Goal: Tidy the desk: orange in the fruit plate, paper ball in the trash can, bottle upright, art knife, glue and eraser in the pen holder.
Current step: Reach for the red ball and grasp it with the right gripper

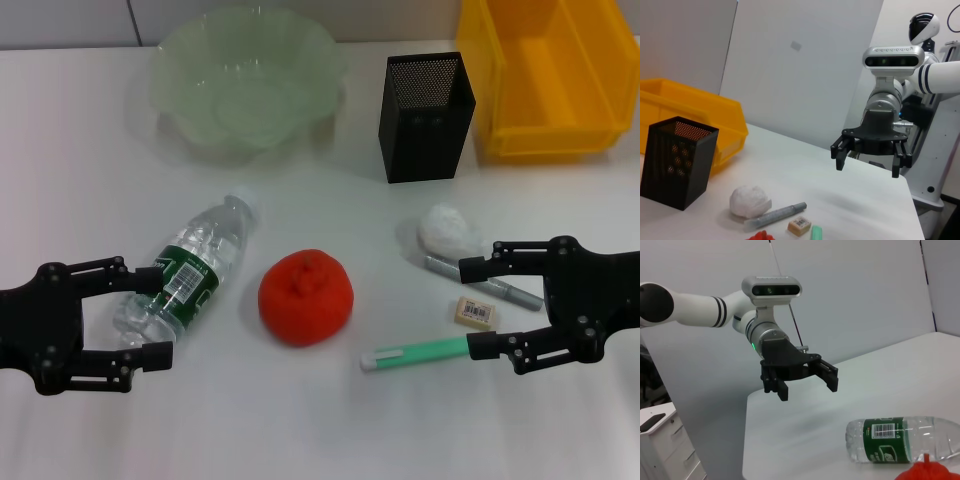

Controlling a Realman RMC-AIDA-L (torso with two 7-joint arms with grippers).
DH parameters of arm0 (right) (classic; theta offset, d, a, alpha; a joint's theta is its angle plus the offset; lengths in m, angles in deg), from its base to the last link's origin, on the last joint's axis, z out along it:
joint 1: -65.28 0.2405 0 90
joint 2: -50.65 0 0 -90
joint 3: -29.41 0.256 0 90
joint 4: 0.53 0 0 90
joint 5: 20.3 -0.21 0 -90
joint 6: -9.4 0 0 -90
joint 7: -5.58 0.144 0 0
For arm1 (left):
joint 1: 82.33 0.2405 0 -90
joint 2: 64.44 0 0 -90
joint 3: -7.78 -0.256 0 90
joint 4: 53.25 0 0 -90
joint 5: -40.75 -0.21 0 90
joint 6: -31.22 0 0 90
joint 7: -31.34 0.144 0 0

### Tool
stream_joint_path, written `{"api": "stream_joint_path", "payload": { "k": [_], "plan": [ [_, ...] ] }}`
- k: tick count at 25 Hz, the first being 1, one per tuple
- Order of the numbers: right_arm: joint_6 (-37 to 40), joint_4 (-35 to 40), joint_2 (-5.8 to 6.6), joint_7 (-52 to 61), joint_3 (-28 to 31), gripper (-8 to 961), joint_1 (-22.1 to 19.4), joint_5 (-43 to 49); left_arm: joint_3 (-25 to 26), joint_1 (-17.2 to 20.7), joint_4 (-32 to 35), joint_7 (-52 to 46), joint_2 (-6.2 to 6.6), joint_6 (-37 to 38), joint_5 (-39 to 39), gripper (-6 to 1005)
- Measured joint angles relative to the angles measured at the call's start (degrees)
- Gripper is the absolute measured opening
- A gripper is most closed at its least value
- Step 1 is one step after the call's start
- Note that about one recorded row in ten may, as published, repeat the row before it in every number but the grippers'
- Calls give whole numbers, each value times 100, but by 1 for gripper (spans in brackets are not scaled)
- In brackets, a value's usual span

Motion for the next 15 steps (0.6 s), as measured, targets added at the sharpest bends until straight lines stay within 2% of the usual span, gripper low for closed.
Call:
{"api": "stream_joint_path", "payload": {
  "k": [15],
  "plan": [
    [105, 47, -25, -13, 82, 820, -163, 11, 36, -3, 44, -142, -58, -44, -61, 859]
  ]
}}
